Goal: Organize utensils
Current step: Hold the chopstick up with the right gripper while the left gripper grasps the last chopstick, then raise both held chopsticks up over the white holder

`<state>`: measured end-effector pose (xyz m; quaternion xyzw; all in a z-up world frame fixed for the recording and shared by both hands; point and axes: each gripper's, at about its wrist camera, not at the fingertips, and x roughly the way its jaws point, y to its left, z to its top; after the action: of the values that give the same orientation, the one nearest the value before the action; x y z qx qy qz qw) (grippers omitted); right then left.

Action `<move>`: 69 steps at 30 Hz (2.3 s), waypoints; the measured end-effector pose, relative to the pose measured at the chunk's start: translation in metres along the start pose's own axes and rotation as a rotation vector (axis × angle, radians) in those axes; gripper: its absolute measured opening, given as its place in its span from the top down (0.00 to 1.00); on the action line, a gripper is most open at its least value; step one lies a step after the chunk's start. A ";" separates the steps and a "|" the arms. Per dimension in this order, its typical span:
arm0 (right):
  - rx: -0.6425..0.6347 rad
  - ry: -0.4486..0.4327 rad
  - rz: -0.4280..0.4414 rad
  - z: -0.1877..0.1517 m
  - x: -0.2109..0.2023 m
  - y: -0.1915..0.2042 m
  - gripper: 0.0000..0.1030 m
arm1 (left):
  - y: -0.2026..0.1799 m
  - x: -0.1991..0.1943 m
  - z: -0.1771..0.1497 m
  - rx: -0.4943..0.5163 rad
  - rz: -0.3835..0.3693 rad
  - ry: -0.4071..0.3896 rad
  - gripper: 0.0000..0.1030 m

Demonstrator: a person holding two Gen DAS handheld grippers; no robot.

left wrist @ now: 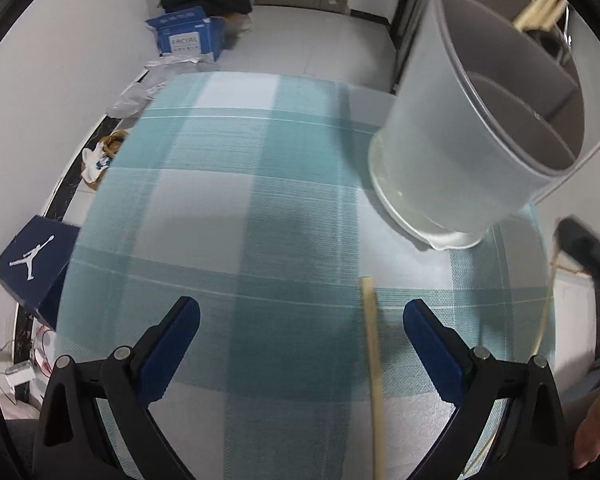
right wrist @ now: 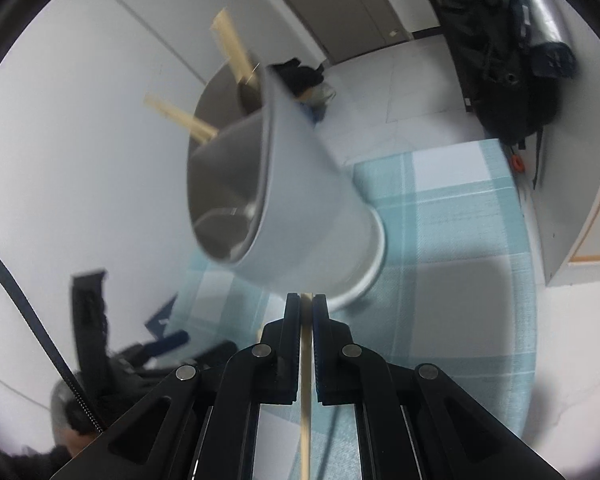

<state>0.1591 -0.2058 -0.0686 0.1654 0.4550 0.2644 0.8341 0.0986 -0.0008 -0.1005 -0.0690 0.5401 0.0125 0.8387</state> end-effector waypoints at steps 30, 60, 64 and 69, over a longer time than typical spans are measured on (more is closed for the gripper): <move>-0.112 -0.133 -0.146 0.012 -0.027 0.016 0.95 | -0.019 -0.022 -0.011 -0.044 -0.049 -0.060 0.97; -0.222 -0.247 -0.142 -0.015 -0.053 0.055 0.95 | -0.010 -0.111 -0.005 -0.075 -0.168 -0.412 0.98; -0.226 -0.241 -0.148 -0.021 -0.052 0.058 0.95 | -0.011 -0.115 -0.008 -0.053 -0.168 -0.412 0.98; -0.220 -0.253 -0.154 -0.024 -0.058 0.062 0.96 | -0.012 -0.120 -0.011 -0.036 -0.166 -0.402 0.98</move>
<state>0.0946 -0.1893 -0.0106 0.0699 0.3261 0.2250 0.9155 0.0398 -0.0081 0.0047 -0.1243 0.3539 -0.0337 0.9264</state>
